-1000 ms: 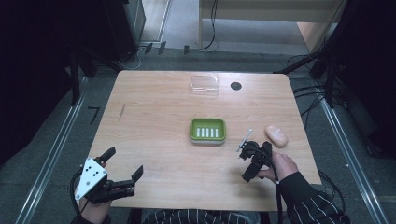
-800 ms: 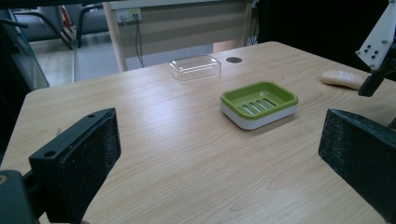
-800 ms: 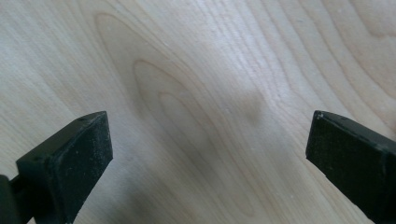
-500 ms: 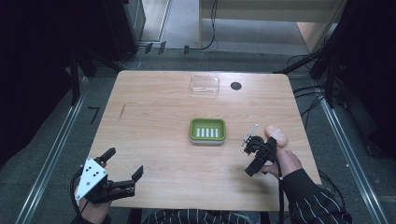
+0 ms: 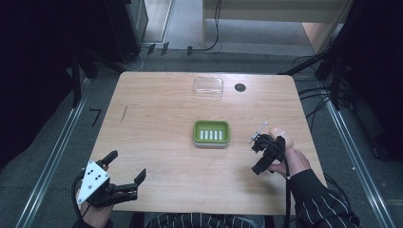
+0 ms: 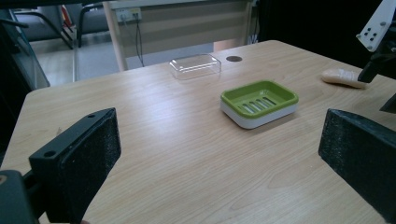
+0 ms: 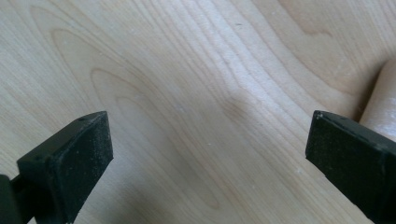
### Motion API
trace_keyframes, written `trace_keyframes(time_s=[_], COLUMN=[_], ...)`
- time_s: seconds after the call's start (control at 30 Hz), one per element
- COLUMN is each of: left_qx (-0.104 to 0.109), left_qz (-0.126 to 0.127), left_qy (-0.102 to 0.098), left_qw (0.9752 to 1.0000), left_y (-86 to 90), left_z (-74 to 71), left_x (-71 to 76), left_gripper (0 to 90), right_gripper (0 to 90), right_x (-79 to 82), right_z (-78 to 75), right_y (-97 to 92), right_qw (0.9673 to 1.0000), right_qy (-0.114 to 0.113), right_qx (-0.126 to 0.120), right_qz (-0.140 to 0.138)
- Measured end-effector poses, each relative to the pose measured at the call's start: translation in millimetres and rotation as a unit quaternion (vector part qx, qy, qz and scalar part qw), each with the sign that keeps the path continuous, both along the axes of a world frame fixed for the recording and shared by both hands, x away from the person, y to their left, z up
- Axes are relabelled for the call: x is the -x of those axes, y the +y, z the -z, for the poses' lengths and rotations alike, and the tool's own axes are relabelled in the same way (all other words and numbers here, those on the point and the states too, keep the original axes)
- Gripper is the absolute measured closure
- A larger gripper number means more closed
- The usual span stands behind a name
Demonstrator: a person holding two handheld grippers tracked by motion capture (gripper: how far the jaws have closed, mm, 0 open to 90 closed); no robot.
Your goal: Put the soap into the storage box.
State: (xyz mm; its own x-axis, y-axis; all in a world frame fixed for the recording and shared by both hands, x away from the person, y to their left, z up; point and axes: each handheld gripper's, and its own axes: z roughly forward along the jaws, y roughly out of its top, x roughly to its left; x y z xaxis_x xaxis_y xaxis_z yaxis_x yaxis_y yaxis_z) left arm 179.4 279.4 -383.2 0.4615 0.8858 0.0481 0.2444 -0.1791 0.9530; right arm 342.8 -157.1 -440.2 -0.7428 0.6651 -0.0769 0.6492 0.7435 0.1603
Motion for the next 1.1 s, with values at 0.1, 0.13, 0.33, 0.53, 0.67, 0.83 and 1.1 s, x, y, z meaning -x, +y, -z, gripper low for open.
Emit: trace_keyframes(time_s=[0.1,0.13,0.33,0.53,0.67,0.83,1.1], left_qx=[-0.001,-0.001,-0.002,-0.003,-0.003,-0.002,-0.003], left_qz=[0.000,0.000,-0.001,-0.001,-0.001,-0.001,0.000], left_qy=[0.000,0.000,0.000,0.000,0.000,0.001,0.001], left_qw=[1.0000,1.0000,1.0000,1.0000,1.0000,1.0000,1.0000], left_y=[-0.3,-0.3,-0.2,-0.4,-0.2,-0.1,-0.5], left_z=[0.1,0.1,0.2,0.3,0.4,0.4,0.6], left_x=[-0.2,-0.3,-0.3,-0.5,-0.4,-0.5,-0.5], left_gripper=[0.0,0.0,0.0,0.0,0.0,0.0,0.0], right_gripper=[2.0,2.0,1.9,1.7,1.5,1.4,1.1], right_x=[-2.7,-4.1,-9.8,-17.8,-22.3,-28.3,-38.6], right_z=[-2.0,-3.0,-6.9,-11.2,-14.5,-19.0,-23.5], right_y=[-3.4,-4.8,-10.6,-15.0,-17.8,-21.0,-26.7], right_qw=[1.0000,1.0000,0.9998,0.9997,0.9994,0.9993,0.9993], right_qy=[-0.002,-0.001,-0.008,-0.012,-0.012,-0.016,-0.011], right_qx=[-0.001,-0.001,-0.007,-0.008,-0.013,-0.015,-0.021], right_qz=[0.008,0.007,0.014,0.022,0.029,0.031,0.030])
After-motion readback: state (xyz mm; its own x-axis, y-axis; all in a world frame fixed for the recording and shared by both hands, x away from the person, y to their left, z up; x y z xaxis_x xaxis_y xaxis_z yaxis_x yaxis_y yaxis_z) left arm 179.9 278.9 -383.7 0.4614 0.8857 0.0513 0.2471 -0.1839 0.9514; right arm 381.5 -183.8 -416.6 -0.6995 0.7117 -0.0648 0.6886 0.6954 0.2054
